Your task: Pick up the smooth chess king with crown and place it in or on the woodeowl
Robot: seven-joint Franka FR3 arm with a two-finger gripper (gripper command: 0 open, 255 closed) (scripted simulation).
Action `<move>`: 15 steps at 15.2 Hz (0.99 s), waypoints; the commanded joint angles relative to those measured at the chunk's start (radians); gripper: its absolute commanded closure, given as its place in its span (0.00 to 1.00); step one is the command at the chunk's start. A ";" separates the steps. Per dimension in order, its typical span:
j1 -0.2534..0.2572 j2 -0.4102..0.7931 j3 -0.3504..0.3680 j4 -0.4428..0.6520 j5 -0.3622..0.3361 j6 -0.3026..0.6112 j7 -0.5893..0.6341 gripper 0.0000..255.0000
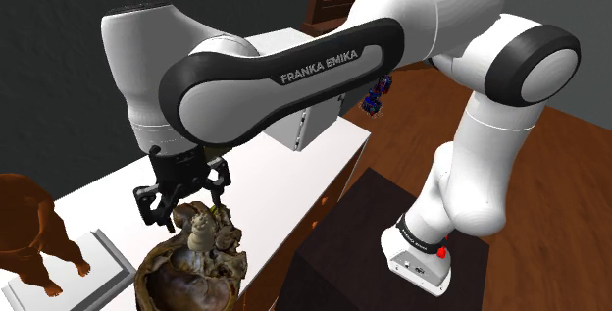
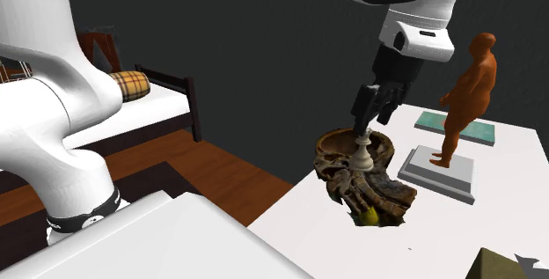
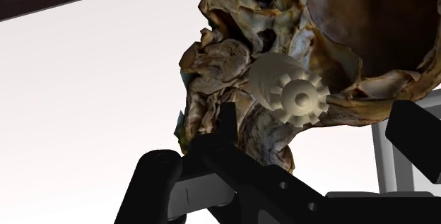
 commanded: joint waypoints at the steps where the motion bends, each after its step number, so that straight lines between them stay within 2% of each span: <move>1: 0.000 0.000 0.000 0.000 0.000 0.000 0.000 0.00; 3: 0.000 0.000 0.000 0.000 0.000 0.000 0.000 0.00; 7: -0.005 -0.003 -0.002 0.123 -0.001 -0.126 0.001 0.00; 15: -0.005 -0.003 -0.002 0.123 -0.001 -0.126 0.001 0.00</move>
